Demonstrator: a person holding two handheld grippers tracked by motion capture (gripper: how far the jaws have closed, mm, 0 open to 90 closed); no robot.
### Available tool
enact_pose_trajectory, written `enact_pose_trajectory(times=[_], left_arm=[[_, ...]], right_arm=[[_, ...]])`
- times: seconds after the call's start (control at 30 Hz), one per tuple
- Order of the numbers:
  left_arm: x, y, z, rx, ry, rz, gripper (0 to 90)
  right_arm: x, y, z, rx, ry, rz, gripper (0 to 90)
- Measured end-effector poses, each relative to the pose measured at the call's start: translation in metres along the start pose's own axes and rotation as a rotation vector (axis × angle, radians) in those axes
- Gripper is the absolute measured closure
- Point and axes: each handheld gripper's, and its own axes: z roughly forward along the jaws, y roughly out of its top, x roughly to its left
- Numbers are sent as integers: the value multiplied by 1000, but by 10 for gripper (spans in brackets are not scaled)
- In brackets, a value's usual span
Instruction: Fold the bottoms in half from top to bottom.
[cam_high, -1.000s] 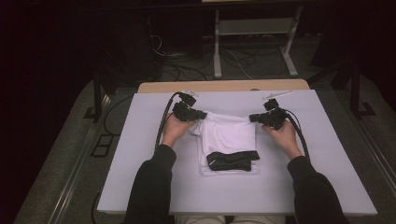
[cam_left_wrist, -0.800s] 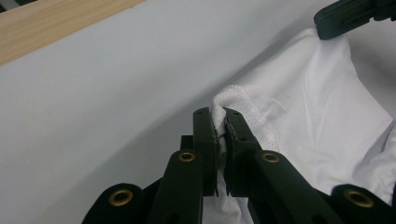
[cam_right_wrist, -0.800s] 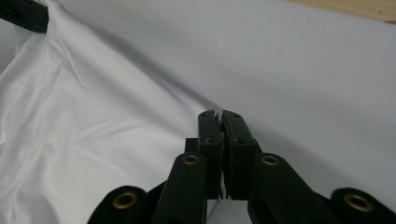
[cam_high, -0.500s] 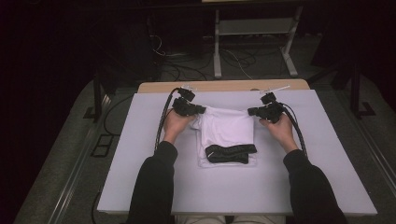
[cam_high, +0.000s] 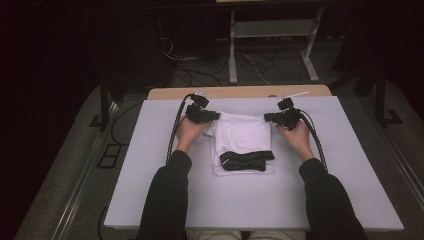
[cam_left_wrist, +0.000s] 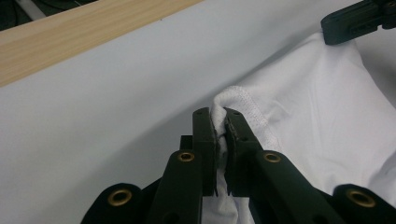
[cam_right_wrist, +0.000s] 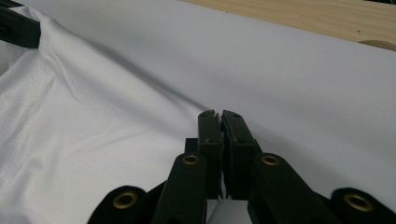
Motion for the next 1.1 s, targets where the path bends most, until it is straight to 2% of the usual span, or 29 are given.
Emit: enact_pose_trajectory(times=[0.13, 0.2, 0.3, 0.4, 0.53, 0.63, 0.7, 0.73, 0.8, 1.1], left_arm=[[1, -2, 2, 5, 6, -5, 830], [0, -2, 1, -6, 17, -14, 787], [-3, -4, -3, -52, 58, -31, 545], [-2, -4, -7, -63, 36, -55, 376], [-2, -7, -14, -79, -2, -60, 227], [-3, -9, -19, -93, -34, -81, 113], [-4, -12, -23, -112, -36, -89, 45], [-5, -13, -25, -113, -38, -94, 5], [-5, -15, -29, -117, -42, -93, 0], [-6, -26, -58, -160, -26, -86, 0]], right_arm=[[0, 2, 3, 14, 0, -7, 855], [-1, 2, 2, 12, 16, -4, 837], [-2, -1, -2, -10, 24, -2, 763], [-2, -3, -6, -27, 11, -11, 625], [0, -4, -11, -38, 39, -16, 456], [3, -5, -16, -47, 69, -14, 321], [6, -5, -19, -41, 81, -23, 162], [8, -5, -22, -32, 72, -27, 94], [9, -6, -25, -30, 87, -24, 0], [9, -21, -51, -69, 100, 6, 0]])
